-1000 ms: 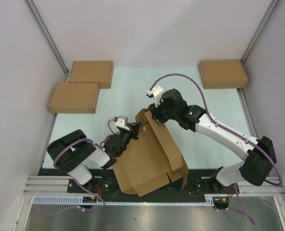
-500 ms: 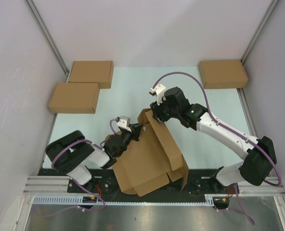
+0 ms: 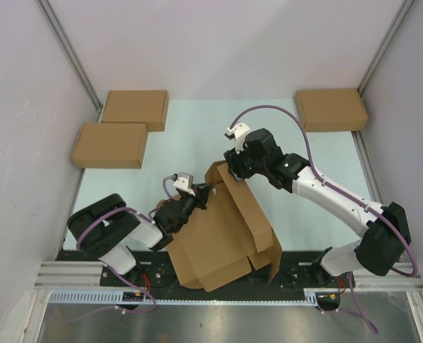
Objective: Fold the paper box
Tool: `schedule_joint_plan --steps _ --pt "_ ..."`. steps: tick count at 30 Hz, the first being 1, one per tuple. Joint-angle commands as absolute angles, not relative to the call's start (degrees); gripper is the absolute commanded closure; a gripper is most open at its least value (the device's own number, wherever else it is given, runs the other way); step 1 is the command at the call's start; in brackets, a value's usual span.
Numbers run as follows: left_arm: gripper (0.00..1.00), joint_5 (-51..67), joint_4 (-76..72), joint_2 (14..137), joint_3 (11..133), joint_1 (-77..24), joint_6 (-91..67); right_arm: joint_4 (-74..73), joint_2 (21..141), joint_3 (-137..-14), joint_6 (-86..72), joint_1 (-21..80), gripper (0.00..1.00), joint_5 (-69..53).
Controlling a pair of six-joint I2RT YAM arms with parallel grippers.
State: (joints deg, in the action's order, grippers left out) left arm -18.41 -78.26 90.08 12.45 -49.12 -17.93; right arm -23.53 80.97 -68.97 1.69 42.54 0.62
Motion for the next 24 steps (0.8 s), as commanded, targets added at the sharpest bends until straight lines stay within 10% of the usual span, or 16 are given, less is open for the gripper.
schedule_joint_plan --steps 1,24 --pt "0.86 -15.64 -98.62 88.95 13.01 -49.75 -15.73 -24.17 80.86 -68.12 0.44 40.61 0.4 1.15" --pt "0.74 -16.17 -98.0 87.8 12.57 -49.75 -15.29 -21.8 80.86 -66.36 -5.98 31.91 0.41 -22.06"
